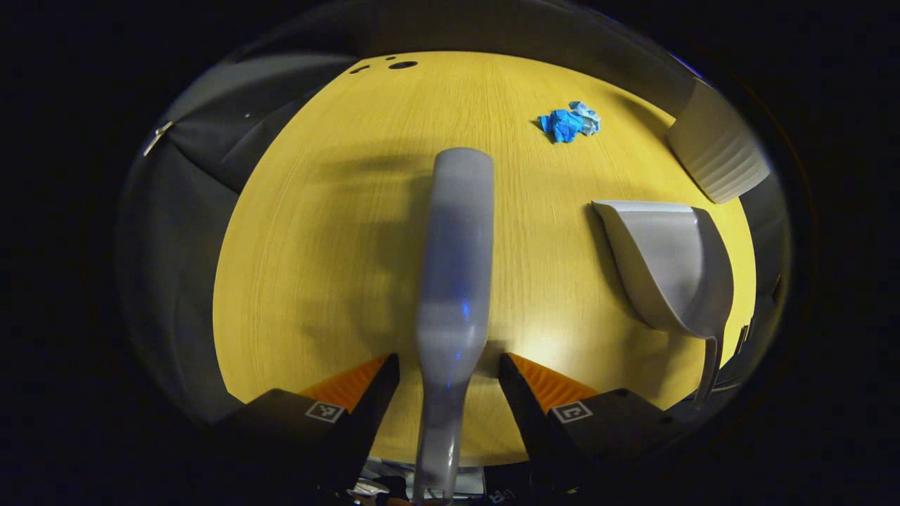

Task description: Pick up the small broom and dustpan from the desktop, sweep the trash into the dustpan with the broom, and then empty the trash into the garbage bin.

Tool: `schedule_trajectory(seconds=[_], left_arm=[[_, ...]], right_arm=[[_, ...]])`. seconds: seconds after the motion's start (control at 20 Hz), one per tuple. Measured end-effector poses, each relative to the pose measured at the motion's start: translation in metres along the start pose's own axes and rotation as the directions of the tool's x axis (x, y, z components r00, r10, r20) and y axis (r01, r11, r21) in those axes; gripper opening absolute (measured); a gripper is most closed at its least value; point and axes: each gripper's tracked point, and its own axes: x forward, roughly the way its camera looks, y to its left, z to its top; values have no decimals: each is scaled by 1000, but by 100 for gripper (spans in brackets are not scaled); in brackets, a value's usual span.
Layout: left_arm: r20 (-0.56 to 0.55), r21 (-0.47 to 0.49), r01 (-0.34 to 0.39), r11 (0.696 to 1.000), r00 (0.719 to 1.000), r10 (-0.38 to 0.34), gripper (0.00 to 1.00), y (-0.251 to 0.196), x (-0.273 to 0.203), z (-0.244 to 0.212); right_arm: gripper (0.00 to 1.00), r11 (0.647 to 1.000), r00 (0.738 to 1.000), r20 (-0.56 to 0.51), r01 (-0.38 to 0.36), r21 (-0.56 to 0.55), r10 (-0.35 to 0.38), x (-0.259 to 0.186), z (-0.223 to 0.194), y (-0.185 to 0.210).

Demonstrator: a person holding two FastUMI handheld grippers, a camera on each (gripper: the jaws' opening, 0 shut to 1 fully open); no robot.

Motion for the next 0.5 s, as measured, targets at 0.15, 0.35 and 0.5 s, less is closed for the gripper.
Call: schedule_trajectory(seconds=[0.15,0.35,0.5], left_arm=[[-85,2,0,1000,996,0,80,-2,-1,-1],[-119,-3,-6,1000,993,6,43,-7,-1,0],[-104,0,-3,1000,995,3,30,-8,-1,1]], right_arm=[[99,1000,999,-40,-11,7,11,10,-5,-1],[99,1000,995,-99,-30,3,30,17,-13,5],[99,999,989,-142,-29,-20,26,17,-20,9]])
